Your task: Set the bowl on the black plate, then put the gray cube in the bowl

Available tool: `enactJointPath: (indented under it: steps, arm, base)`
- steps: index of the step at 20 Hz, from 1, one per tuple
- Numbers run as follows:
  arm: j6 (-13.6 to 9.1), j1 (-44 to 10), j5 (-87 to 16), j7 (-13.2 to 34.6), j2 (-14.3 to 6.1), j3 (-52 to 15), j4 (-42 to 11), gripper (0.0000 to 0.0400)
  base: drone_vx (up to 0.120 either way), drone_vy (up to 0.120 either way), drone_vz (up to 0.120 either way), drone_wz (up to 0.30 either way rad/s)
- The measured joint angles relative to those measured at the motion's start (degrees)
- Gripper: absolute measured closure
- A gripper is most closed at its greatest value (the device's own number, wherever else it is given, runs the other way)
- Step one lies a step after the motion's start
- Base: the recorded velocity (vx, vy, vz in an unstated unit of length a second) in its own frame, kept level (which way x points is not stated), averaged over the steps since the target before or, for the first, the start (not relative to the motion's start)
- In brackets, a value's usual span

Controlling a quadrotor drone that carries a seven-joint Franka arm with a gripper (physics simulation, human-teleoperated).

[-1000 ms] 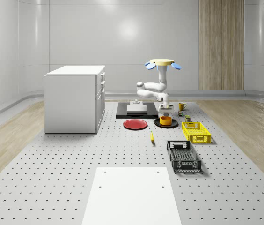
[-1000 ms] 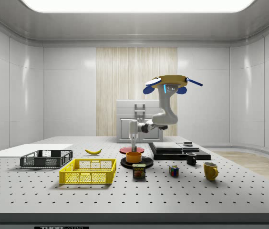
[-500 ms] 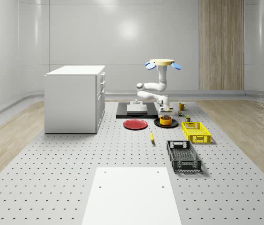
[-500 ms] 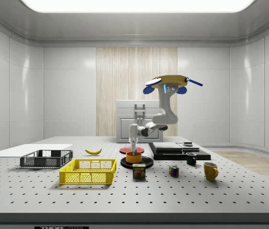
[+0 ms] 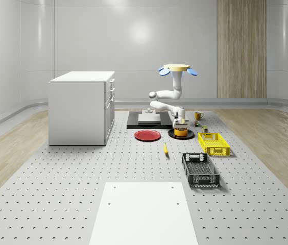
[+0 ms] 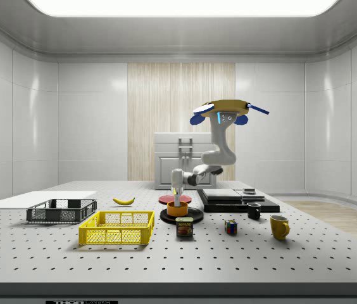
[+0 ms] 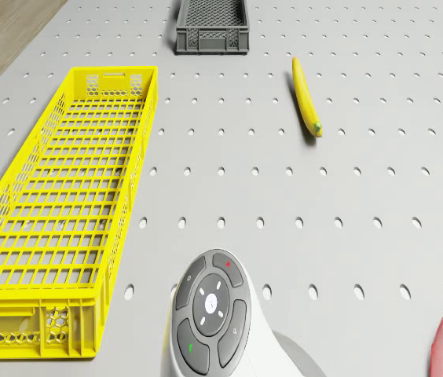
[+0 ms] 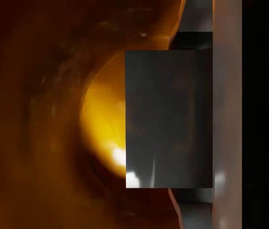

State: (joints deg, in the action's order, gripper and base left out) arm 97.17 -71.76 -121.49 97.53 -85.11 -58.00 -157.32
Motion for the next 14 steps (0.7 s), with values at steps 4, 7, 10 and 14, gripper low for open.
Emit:
enactJointPath:
  steps: [4, 7, 10, 14]
  arm:
    - [-1.0, 0.64, 1.02, -0.18, 0.23, -1.2, -0.79, 0.003]
    - [-2.13, 1.3, 2.6, -0.27, 0.29, -2.99, -1.82, 0.0014]
    - [-3.34, 1.94, 4.52, -0.31, 0.34, -5.12, -2.89, 0.0007]
    - [-4.33, 2.41, 6.16, -0.32, 0.43, -6.92, -3.7, 0.0003]
  base:
    - [0.0, 0.0, 0.0, 0.0]
    - [0.0, 0.0, 0.0, 0.0]
    - [0.0, 0.0, 0.0, 0.0]
    - [0.0, 0.0, 0.0, 0.0]
